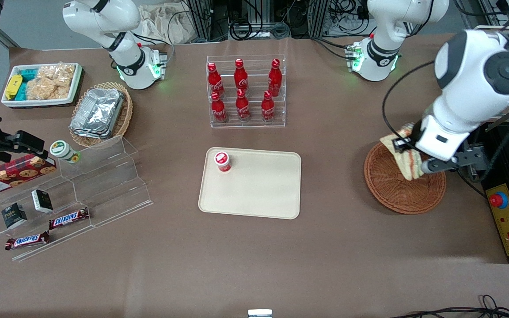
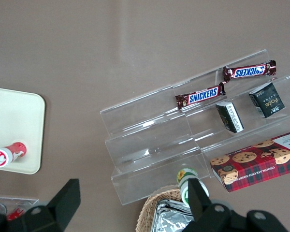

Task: Place sandwich from basket to tray
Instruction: 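Lift the sandwich and carry it with the left gripper toward the cream tray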

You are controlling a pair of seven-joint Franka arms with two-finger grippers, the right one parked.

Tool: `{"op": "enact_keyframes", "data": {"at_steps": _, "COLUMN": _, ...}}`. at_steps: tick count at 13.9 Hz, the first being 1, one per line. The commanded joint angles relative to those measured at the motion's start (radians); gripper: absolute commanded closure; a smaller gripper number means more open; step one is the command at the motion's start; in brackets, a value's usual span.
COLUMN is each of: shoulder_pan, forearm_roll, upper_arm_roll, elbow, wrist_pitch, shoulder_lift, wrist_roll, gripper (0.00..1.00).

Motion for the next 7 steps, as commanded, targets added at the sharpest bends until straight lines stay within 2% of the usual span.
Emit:
{"op": "enact_keyframes", "data": {"at_steps": 1, "shoulder_pan": -0.103, "forearm_roll": 0.021, "upper_arm_roll": 0.004, "elbow": 0.074, "wrist_pitch": -0.047, "shoulder_lift": 0.034, "wrist_roll": -0.096, "gripper": 0.74}}
{"op": "enact_keyframes", "data": {"at_steps": 3, "shoulder_pan": -0.181, "forearm_roll": 0.041, "upper_arm_roll": 0.001, "elbow": 0.077, "wrist_pitch": -0.035, "shoulder_lift": 0.060, "wrist_roll": -0.140, "gripper": 0.75}}
{"op": "enact_keyframes", "data": {"at_steps": 7, "shoulder_pan": -0.327, "forearm_roll": 0.063, "upper_arm_roll": 0.003, "elbow": 0.186, "wrist_pitch": 0.003, "shoulder_lift": 0.245, "wrist_roll": -0.261, "gripper": 0.75}}
